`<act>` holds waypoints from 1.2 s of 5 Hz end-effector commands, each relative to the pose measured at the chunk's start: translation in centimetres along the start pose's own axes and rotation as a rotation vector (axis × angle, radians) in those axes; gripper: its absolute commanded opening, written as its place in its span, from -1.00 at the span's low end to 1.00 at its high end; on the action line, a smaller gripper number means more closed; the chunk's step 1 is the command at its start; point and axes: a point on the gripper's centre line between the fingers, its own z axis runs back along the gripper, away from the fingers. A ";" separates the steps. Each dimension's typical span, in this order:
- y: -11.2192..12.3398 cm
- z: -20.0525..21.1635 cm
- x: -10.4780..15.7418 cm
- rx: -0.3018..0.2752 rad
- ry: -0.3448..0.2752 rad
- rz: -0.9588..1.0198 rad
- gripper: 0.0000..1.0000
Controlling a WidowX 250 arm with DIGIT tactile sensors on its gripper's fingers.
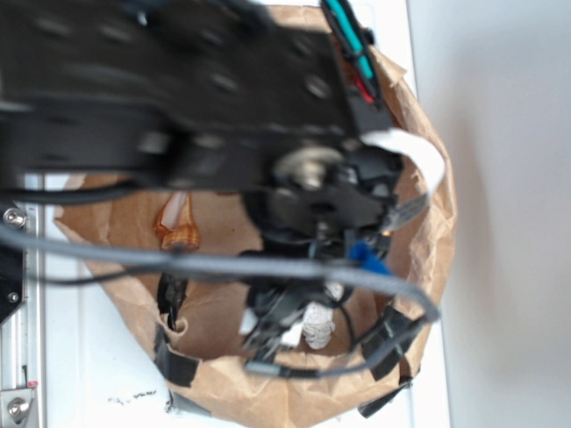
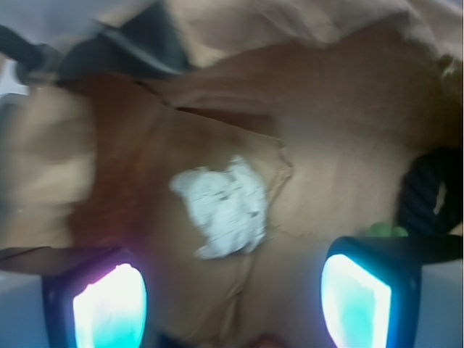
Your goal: Grab the white paper.
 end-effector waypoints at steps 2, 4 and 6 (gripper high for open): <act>-0.4 -1.1 0.4 -0.019 -0.056 -0.114 1.00; -4.1 -3.5 1.4 0.036 -0.120 -0.160 1.00; -6.9 -8.8 0.7 0.011 0.001 -0.216 1.00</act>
